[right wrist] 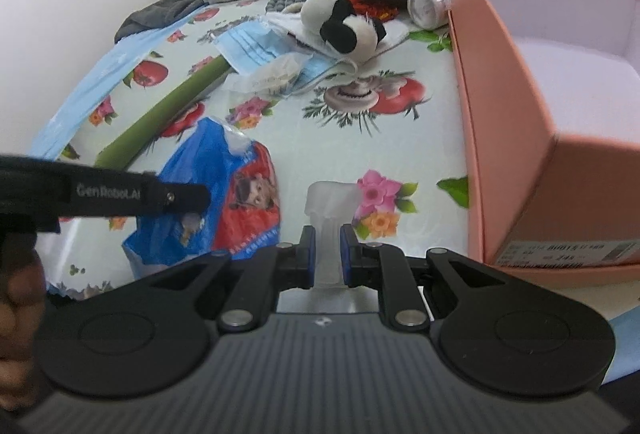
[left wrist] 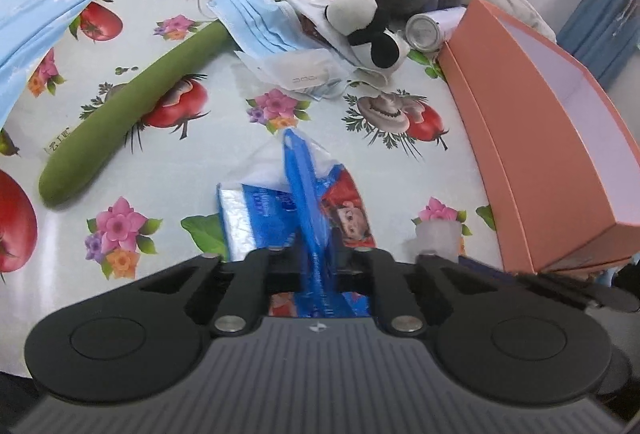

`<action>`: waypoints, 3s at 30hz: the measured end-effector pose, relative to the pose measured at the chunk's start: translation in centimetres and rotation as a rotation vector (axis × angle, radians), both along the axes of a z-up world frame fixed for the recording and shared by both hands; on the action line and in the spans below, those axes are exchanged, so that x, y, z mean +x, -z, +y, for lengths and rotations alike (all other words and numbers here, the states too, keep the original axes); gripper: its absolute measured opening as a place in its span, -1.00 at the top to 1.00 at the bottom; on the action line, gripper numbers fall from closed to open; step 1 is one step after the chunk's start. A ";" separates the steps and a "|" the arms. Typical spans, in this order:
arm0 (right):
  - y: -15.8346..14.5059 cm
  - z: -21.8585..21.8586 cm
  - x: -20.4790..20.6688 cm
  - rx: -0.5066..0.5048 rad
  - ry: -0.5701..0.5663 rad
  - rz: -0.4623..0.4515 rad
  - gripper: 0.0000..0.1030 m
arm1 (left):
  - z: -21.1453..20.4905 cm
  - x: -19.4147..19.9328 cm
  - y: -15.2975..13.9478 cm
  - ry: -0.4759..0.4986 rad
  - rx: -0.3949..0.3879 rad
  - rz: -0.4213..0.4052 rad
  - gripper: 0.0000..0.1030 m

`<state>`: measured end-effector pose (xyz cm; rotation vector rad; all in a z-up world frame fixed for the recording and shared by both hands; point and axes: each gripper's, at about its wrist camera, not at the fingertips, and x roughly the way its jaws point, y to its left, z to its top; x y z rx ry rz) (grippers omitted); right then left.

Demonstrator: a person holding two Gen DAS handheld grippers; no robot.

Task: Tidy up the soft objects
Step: 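Carry the snack bag with the left gripper over the pink box, then open the left gripper to drop the snack bag into the box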

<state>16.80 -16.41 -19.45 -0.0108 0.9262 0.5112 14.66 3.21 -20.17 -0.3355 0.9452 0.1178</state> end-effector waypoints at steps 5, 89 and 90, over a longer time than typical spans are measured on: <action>-1.5 -0.5 0.0 0.009 0.014 -0.031 0.69 | 0.4 -0.9 -1.6 -0.013 0.005 -0.053 0.88; -6.0 -20.8 10.5 0.065 0.397 -0.023 0.46 | -21.6 20.1 -8.7 0.477 -0.125 -0.076 0.79; -5.6 -20.9 10.8 0.071 0.405 -0.008 0.42 | -21.7 20.3 -8.5 0.485 -0.117 -0.061 0.68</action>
